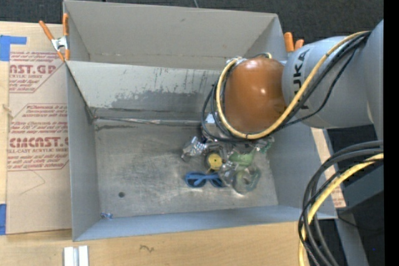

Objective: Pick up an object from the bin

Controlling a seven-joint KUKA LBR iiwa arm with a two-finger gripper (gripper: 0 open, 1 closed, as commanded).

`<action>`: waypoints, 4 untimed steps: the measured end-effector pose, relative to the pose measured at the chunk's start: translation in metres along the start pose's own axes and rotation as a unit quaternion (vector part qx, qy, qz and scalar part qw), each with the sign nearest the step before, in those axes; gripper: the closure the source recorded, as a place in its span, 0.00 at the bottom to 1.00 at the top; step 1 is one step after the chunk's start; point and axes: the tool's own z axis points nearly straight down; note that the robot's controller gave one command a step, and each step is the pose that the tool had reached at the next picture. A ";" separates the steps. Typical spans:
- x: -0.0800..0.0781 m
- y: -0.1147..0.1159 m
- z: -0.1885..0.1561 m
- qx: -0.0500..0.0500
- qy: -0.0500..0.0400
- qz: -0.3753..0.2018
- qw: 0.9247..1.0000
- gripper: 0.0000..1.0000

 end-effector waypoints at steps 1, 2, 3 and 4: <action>-0.001 0.001 -0.001 0.000 0.001 0.001 1.000 0.00; -0.002 -0.001 -0.004 0.001 0.001 0.002 1.000 1.00; -0.003 0.000 -0.013 0.002 0.000 0.003 1.000 1.00; -0.005 0.000 -0.035 0.002 0.000 0.003 1.000 1.00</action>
Offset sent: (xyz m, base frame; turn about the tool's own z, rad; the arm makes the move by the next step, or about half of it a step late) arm 0.0000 0.0000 0.0000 0.0000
